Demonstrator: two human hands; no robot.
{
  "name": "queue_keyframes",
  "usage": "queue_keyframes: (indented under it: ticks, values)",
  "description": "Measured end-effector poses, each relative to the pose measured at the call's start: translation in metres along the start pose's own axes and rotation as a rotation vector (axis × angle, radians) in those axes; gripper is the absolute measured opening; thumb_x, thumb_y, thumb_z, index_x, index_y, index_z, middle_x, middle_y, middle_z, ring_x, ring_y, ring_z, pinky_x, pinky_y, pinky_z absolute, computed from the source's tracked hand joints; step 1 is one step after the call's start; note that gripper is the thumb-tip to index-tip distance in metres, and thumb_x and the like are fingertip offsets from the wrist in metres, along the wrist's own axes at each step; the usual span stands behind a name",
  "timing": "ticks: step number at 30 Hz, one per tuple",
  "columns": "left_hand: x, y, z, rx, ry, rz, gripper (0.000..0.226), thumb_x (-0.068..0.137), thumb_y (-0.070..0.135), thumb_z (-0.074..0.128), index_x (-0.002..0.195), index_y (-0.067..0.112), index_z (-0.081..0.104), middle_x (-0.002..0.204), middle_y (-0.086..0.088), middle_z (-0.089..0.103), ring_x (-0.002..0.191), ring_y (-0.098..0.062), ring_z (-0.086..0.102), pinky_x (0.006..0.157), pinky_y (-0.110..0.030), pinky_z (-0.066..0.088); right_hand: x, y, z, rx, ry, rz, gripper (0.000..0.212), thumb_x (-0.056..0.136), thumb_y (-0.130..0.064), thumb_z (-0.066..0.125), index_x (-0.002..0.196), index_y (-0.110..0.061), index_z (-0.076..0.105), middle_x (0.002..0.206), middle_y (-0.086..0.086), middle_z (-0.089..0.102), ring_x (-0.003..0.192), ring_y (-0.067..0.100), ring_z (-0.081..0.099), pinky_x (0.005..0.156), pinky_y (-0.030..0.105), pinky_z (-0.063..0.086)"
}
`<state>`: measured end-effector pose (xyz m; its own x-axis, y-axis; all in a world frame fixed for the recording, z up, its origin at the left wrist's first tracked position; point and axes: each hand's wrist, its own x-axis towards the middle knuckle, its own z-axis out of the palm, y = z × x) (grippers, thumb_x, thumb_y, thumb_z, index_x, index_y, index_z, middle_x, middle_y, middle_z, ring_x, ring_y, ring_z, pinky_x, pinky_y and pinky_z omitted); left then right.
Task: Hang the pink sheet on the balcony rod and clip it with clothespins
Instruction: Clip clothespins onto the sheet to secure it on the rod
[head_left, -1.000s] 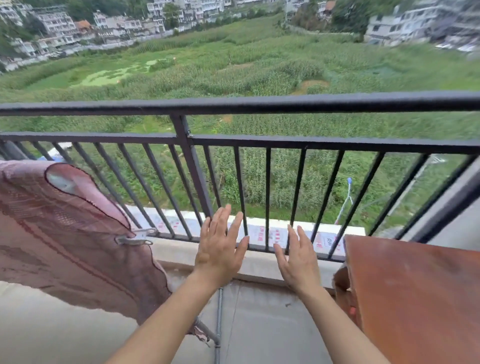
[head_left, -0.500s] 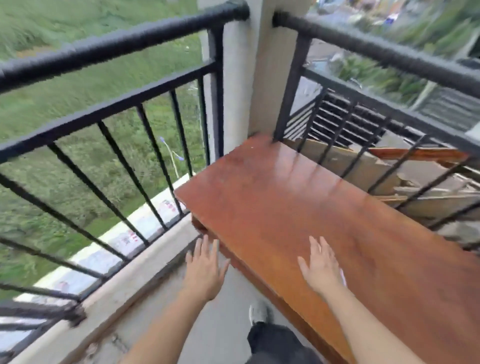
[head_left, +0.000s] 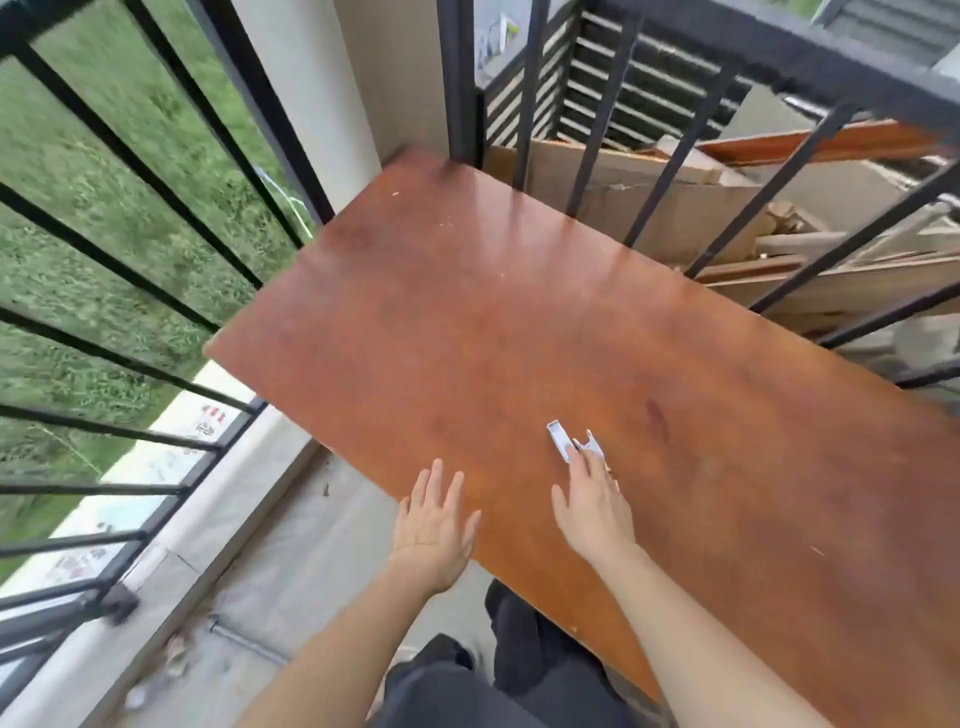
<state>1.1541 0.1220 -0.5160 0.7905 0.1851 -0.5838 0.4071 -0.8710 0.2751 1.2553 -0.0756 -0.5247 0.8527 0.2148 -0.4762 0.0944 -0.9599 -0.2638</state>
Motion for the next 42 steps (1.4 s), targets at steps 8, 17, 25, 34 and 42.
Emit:
queue_keyframes:
  ticks: [8, 17, 25, 34, 42]
  values:
    - [0.025, -0.017, 0.048, 0.016, -0.192, -0.115, 0.063, 0.103, 0.05, 0.02, 0.157, 0.021, 0.011, 0.165, 0.0, -0.011, 0.151, -0.022, -0.007, 0.121, -0.045, 0.016, 0.058, 0.006, 0.013, 0.069, -0.038, -0.106, 0.032, 0.098, -0.019, 0.055, 0.13, -0.016, 0.055, 0.122, 0.008, 0.054, 0.113, 0.033, 0.055, 0.086, 0.043, 0.049]
    - [0.02, -0.014, 0.029, -0.134, -0.184, -0.19, 0.059, 0.103, 0.042, 0.03, 0.156, 0.02, 0.018, 0.166, -0.004, 0.001, 0.152, -0.024, 0.001, 0.122, -0.041, 0.012, 0.047, 0.004, 0.023, 0.067, -0.196, 0.006, 0.037, 0.092, -0.014, 0.062, 0.129, -0.02, 0.057, 0.111, 0.004, 0.071, 0.108, 0.029, 0.064, 0.088, 0.036, 0.052]
    - [-0.063, -0.057, -0.002, -0.217, 0.083, -0.402, 0.06, 0.102, 0.039, 0.036, 0.155, 0.02, 0.017, 0.164, -0.006, -0.009, 0.149, -0.026, 0.008, 0.116, -0.044, 0.025, 0.018, -0.059, 0.026, 0.164, -0.196, -0.113, 0.033, 0.082, -0.033, 0.079, 0.113, -0.024, 0.072, 0.111, 0.0, 0.06, 0.101, 0.022, 0.064, 0.085, 0.027, 0.045]
    - [-0.229, -0.185, 0.017, -0.291, 0.203, -0.908, 0.06, 0.099, 0.038, 0.04, 0.154, 0.026, 0.019, 0.165, -0.001, -0.01, 0.134, -0.033, 0.04, 0.104, -0.043, 0.039, -0.056, -0.238, 0.072, 0.207, -0.346, -0.591, 0.027, 0.078, -0.026, 0.081, 0.104, -0.021, 0.078, 0.096, 0.001, 0.078, 0.093, 0.016, 0.072, 0.083, 0.024, 0.048]
    - [-0.359, -0.253, 0.067, -0.134, 0.164, -1.184, 0.059, 0.093, 0.02, 0.053, 0.145, 0.018, 0.026, 0.164, -0.009, 0.001, 0.11, -0.032, 0.06, 0.081, -0.041, 0.051, -0.155, -0.316, 0.149, 0.177, -0.565, -0.746, 0.034, 0.076, -0.037, 0.081, 0.105, -0.022, 0.071, 0.087, -0.007, 0.072, 0.085, 0.013, 0.07, 0.085, 0.031, 0.054]
